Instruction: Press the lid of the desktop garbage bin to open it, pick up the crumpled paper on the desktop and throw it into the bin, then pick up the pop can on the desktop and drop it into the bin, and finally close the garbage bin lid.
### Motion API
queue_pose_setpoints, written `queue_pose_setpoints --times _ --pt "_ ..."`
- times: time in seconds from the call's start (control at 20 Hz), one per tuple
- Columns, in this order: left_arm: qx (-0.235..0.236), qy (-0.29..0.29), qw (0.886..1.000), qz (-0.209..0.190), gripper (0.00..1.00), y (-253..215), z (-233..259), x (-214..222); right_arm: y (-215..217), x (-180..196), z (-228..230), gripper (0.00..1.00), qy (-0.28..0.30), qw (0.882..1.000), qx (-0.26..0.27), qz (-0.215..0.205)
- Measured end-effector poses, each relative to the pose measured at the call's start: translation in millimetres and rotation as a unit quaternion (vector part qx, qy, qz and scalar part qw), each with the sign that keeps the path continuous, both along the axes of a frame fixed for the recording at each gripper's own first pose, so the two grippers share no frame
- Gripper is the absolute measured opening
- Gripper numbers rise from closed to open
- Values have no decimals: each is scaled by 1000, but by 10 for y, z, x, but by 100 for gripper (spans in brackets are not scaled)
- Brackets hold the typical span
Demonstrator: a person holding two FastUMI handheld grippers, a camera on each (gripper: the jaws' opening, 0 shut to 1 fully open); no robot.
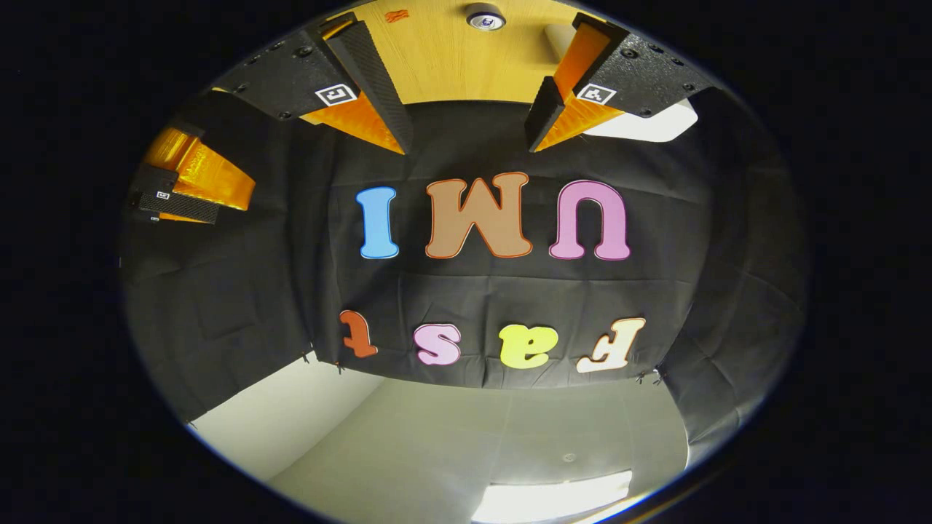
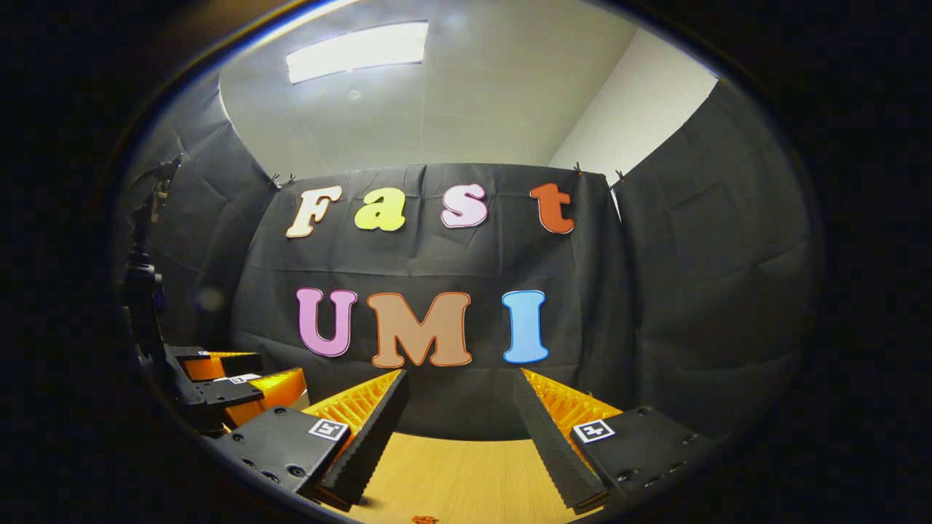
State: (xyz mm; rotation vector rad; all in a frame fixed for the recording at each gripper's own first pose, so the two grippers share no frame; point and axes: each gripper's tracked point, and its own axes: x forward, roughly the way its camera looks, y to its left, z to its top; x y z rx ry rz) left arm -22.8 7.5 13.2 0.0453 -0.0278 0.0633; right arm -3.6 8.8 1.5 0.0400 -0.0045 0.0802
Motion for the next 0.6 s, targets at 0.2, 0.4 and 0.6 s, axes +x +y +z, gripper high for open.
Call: queue_pose_setpoints --times 0.2,0.4,0.6 --pt "4 -6 1000 13 93 91 43 -75 11 14 -49 96 9 1000 12 3" --pt "-2 -1 1000 25 93 171 -4 -132 74 16 -97 96 18 1000 15 9" --pt "-2 4 1000 27 93 179 -29 -135 98 17 -137 96 24 1000 10 12"
